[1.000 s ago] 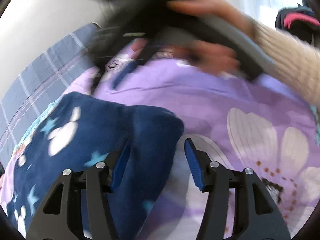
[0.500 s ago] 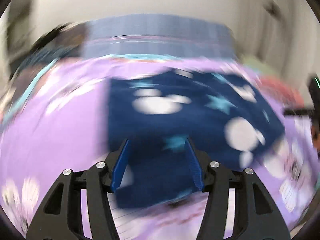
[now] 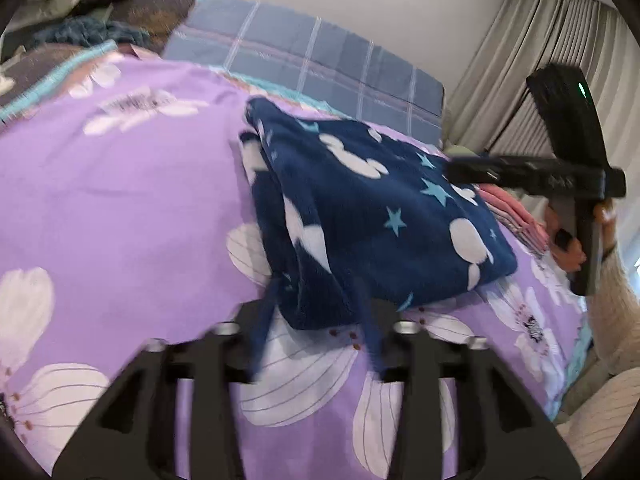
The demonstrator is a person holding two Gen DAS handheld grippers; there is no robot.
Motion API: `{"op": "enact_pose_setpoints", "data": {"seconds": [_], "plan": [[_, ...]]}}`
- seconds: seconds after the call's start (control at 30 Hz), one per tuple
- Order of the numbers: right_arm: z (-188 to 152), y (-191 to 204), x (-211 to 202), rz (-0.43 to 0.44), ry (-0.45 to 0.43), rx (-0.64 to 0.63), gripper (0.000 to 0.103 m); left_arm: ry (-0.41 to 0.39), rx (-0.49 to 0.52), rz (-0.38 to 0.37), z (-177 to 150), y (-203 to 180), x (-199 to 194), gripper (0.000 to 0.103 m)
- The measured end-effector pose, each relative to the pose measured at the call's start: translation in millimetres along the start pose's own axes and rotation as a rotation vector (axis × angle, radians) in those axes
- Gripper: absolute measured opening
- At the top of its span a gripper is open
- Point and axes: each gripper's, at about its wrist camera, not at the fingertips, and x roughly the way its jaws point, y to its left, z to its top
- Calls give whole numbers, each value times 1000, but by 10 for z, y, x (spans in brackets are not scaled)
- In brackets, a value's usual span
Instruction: Fold small clothes
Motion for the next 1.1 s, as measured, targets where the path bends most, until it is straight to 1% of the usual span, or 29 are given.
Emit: {"op": "enact_pose_setpoints", "data": {"seconds": [0.07,0.13,0.17,0.27,0.3,0.37,0.43,0.53,0.57,0.6,0.63,0.67,0.7,0.73,0.83,0.87,0.9,0.93,0.97,1.0,1.03,1.07,1.1], "plan": [[157,152,144,1,17,-30,64,10,13,-73,22,-2,32,51],[333,278,340,-13,33,-55,64,6,25,-140,-18,-37,-17,51],[409,327,434,-23,38,-64,64,12,26,-160,5,-35,12,51],[701,466,720,-77,47,-91,64,43,7,-192,37,13,121,51],[765,488,783,-88,50,-98,64,57,-6,-221,27,35,161,51],[898,524,937,-109,63,-112,64,83,-13,-235,-1,41,227,51],[1064,533,1187,-152,102,-116,65,127,-22,-222,-32,52,328,51],[1242,456,1501,-240,149,-85,65,133,-49,-243,-44,96,349,51],[1277,430,1574,-262,162,-76,65,137,-64,-246,-49,118,359,47],[1317,392,1669,-292,176,-69,65,141,-73,-241,-52,133,369,40],[1343,367,1753,-315,187,-75,54,146,-84,-233,-56,152,380,36],[1365,361,1829,-328,193,-92,36,151,-93,-228,-60,172,388,26],[1384,357,1887,-341,199,-102,10,159,-100,-226,-66,190,398,18],[1409,340,1863,-333,179,-79,9,164,-101,-233,-74,196,397,17],[1532,250,1605,-251,77,24,9,169,-92,-241,-94,183,402,16],[1555,210,1574,-227,65,50,9,175,-98,-244,-97,193,413,16],[1559,171,1638,-194,85,64,10,184,-105,-249,-99,205,426,16],[1543,161,1739,-180,116,42,11,189,-106,-250,-105,203,436,16],[1510,161,1869,-174,153,4,15,190,-101,-247,-108,190,436,16],[1441,147,2048,-179,210,-40,18,190,-91,-239,-114,171,432,17],[1414,142,2092,-185,225,-44,25,189,-85,-230,-116,153,432,17],[1401,116,2087,-184,220,-30,27,188,-82,-228,-120,143,432,17],[1414,116,2060,-186,219,-19,31,189,-85,-231,-118,149,436,17]]}}
